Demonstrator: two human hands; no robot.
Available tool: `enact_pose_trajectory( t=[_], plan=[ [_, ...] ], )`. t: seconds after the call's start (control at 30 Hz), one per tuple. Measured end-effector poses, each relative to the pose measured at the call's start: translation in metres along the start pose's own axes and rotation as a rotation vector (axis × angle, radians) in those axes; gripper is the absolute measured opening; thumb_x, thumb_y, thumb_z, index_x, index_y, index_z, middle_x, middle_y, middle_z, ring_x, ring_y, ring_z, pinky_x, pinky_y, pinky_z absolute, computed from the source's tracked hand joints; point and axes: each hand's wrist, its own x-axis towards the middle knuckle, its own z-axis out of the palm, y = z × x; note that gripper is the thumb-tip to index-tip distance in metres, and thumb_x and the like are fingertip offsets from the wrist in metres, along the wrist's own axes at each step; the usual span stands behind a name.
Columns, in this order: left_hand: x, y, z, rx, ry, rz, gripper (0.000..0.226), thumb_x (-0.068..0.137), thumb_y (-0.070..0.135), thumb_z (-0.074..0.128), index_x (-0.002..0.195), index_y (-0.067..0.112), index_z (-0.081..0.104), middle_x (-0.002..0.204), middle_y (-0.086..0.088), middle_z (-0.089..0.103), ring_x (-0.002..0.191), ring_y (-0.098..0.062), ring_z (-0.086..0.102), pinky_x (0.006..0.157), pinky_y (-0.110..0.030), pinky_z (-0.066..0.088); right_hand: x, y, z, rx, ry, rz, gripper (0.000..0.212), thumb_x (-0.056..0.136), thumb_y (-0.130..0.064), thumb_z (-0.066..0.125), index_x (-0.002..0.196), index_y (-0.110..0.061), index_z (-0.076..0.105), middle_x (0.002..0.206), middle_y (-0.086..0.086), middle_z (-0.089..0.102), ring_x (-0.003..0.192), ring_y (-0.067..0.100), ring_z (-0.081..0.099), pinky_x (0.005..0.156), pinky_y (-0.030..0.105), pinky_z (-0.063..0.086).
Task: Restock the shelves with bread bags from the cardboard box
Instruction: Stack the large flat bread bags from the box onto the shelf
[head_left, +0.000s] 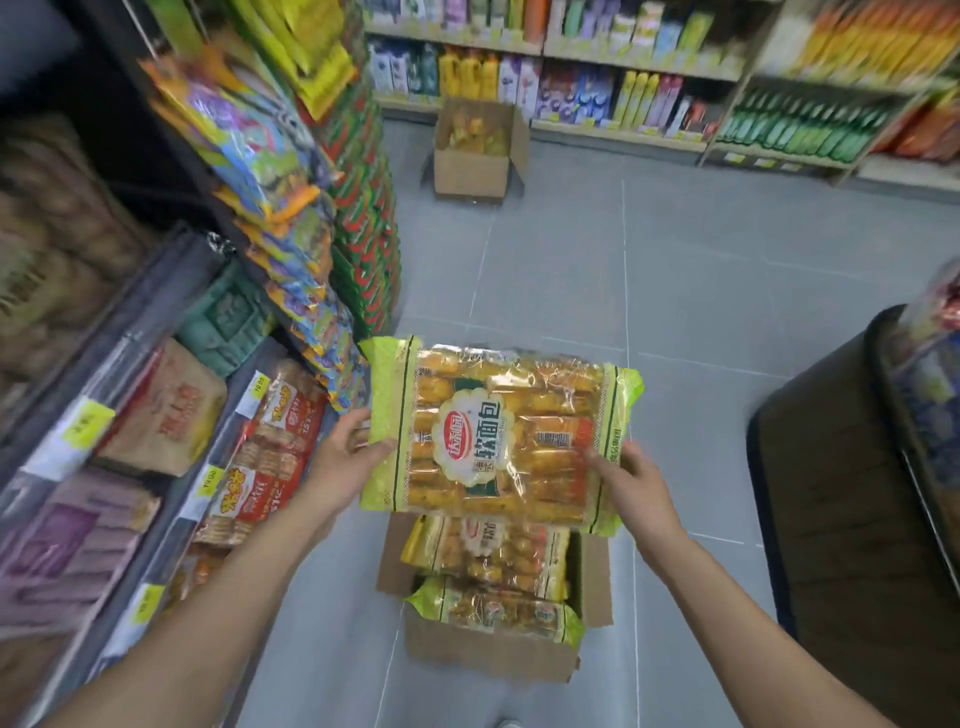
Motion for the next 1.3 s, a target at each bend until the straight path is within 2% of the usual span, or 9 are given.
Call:
enact_pose_trajectory(
  t=[0.23,0.4,0.63,0.77,0.87,1.0,1.07,1.2,1.3],
  plan=[
    [-0.104,0.125,-0.059,-0.111,0.105,0.177,0.036,0.093,0.001,0.068,0.121,0.021,0.058,0.112,-0.002,0.072,0.106,-0.016,0.069,0.086,-0.031,0.056,-0.079,-0.153,-0.018,0.134,-0.139,-0.217,0.024,0.099,-0.023,0.060,0.120,-0.035,0.061,0.103,-0.019,0.074,0.093,-0.002,0.071,0.065,0.015,0.056],
    [-0.174,0.193,-0.103,-0.158,0.219,0.278,0.038,0.091,0.003,0.071,0.124,0.008,0.052,0.109,-0.008,0.070,0.101,-0.026,0.067,0.083,-0.039,0.055,-0.126,-0.235,-0.025,0.119,-0.236,-0.344,0.028,0.100,-0.024,0.060,0.124,-0.038,0.061,0.110,-0.022,0.073,0.098,-0.002,0.070,0.073,0.016,0.055],
    [-0.257,0.237,-0.164,-0.177,0.369,0.396,0.044,0.082,0.009,0.083,0.115,0.020,0.056,0.111,-0.010,0.070,0.101,-0.025,0.066,0.081,-0.040,0.054,-0.168,-0.307,-0.007,0.067,-0.408,-0.485,0.029,0.099,-0.018,0.061,0.126,-0.029,0.066,0.118,-0.010,0.074,0.109,0.009,0.069,0.085,0.026,0.051],
    [-0.304,0.236,-0.190,-0.194,0.474,0.430,0.038,0.089,0.006,0.075,0.118,0.020,0.055,0.111,-0.007,0.070,0.102,-0.022,0.066,0.089,-0.044,0.053,-0.191,-0.334,0.017,-0.006,-0.507,-0.561,0.023,0.099,-0.016,0.062,0.117,-0.027,0.071,0.121,-0.005,0.072,0.109,0.011,0.068,0.080,0.017,0.051],
    [-0.336,0.226,-0.212,-0.230,0.550,0.449,0.040,0.089,0.006,0.074,0.119,0.024,0.055,0.109,0.000,0.070,0.102,-0.018,0.066,0.089,-0.040,0.054,-0.207,-0.348,0.038,-0.117,-0.485,-0.622,0.011,0.097,-0.025,0.065,0.100,-0.032,0.072,0.117,0.001,0.057,0.098,0.008,0.057,0.075,0.019,0.043],
    [-0.382,0.215,-0.242,-0.196,0.641,0.475,0.049,0.089,-0.001,0.073,0.131,0.013,0.052,0.110,0.001,0.068,0.095,0.002,0.067,0.078,-0.013,0.052,-0.231,-0.358,0.070,-0.218,-0.593,-0.603,0.036,0.097,-0.028,0.066,0.122,-0.002,0.061,0.086,0.013,0.048,0.060,0.009,0.044,0.056,0.023,0.035],
    [-0.405,0.208,-0.258,-0.173,0.686,0.481,0.056,0.088,-0.005,0.072,0.136,0.013,0.050,0.110,0.006,0.067,0.091,0.013,0.065,0.088,-0.014,0.052,-0.248,-0.362,0.087,-0.226,-0.655,-0.585,0.035,0.099,-0.025,0.064,0.122,0.001,0.058,0.086,0.016,0.049,0.050,0.010,0.050,0.048,0.025,0.040],
    [-0.446,0.188,-0.289,-0.198,0.747,0.473,0.066,0.088,-0.010,0.068,0.143,0.021,0.050,0.120,0.004,0.071,0.114,-0.016,0.067,0.103,-0.045,0.051,-0.291,-0.366,0.120,-0.130,-0.773,-0.495,0.039,0.102,-0.017,0.059,0.125,0.010,0.045,0.113,0.022,0.061,0.088,0.021,0.077,0.062,0.038,0.064],
    [-0.468,0.175,-0.309,-0.233,0.828,0.464,0.062,0.089,-0.017,0.059,0.133,0.026,0.051,0.114,0.005,0.070,0.108,-0.018,0.067,0.100,-0.047,0.052,-0.318,-0.366,0.144,0.021,-0.845,-0.414,0.015,0.102,-0.003,0.053,0.090,0.003,0.047,0.093,0.009,0.065,0.103,0.033,0.073,0.078,0.043,0.064]
  ],
)
